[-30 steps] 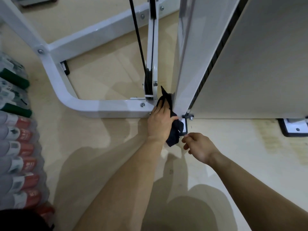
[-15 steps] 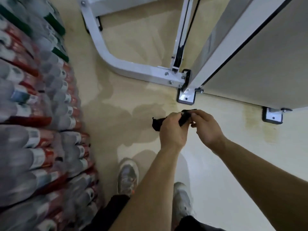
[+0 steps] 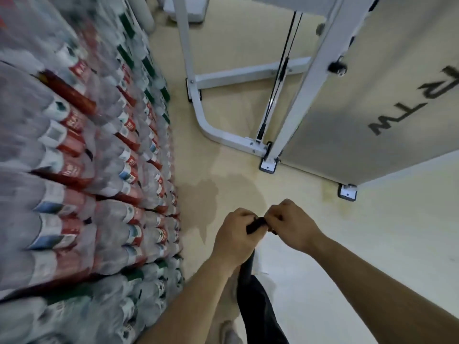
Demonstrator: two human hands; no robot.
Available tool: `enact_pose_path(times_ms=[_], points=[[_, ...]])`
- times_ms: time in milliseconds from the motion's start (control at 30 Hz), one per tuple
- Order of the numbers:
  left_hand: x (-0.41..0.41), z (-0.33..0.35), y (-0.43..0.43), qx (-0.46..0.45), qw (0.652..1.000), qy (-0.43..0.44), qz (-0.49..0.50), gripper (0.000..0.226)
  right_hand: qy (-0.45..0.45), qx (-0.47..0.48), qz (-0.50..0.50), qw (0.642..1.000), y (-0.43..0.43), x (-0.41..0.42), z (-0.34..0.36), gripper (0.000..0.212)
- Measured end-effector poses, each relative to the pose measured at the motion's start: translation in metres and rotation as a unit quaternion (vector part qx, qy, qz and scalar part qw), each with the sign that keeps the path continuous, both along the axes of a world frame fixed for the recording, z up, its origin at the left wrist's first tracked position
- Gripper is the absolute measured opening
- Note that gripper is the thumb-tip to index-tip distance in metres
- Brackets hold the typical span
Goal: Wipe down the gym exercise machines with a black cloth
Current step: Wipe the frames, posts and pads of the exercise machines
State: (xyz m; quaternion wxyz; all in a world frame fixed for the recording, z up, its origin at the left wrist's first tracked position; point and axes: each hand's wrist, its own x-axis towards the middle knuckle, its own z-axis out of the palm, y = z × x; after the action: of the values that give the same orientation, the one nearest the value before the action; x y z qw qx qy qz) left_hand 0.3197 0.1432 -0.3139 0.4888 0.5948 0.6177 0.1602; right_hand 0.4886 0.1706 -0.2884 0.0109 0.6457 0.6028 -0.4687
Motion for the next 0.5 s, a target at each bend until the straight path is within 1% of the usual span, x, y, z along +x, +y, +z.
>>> enact_pose_path(times_ms=[133, 233, 300, 367, 433, 500], points=[[0.005, 0.095, -0.027, 0.049, 0.999, 0.010, -0.002, 0.022, 0.017, 0.083, 0.026, 0.996, -0.043, 0.023, 0.097, 0.024], [0.021, 0.166, -0.055, 0.048, 0.999, -0.005, -0.002, 0.012, 0.013, 0.124, -0.006, 0.992, -0.074, 0.039, 0.172, 0.014], [0.038, 0.210, -0.072, 0.036, 0.998, -0.040, 0.015, 0.009, 0.022, 0.134, -0.027, 0.990, -0.088, 0.050, 0.218, 0.017], [0.059, 0.247, -0.083, 0.027, 0.996, -0.070, 0.042, 0.011, 0.027, 0.148, -0.028, 0.988, -0.095, 0.065, 0.257, 0.019], [0.082, 0.278, -0.087, 0.031, 0.995, -0.086, 0.040, 0.017, 0.022, 0.174, -0.023, 0.984, -0.099, 0.084, 0.289, 0.020], [0.110, 0.306, -0.088, 0.048, 0.994, -0.099, 0.025, 0.015, 0.018, 0.201, -0.017, 0.979, -0.099, 0.109, 0.317, 0.020]])
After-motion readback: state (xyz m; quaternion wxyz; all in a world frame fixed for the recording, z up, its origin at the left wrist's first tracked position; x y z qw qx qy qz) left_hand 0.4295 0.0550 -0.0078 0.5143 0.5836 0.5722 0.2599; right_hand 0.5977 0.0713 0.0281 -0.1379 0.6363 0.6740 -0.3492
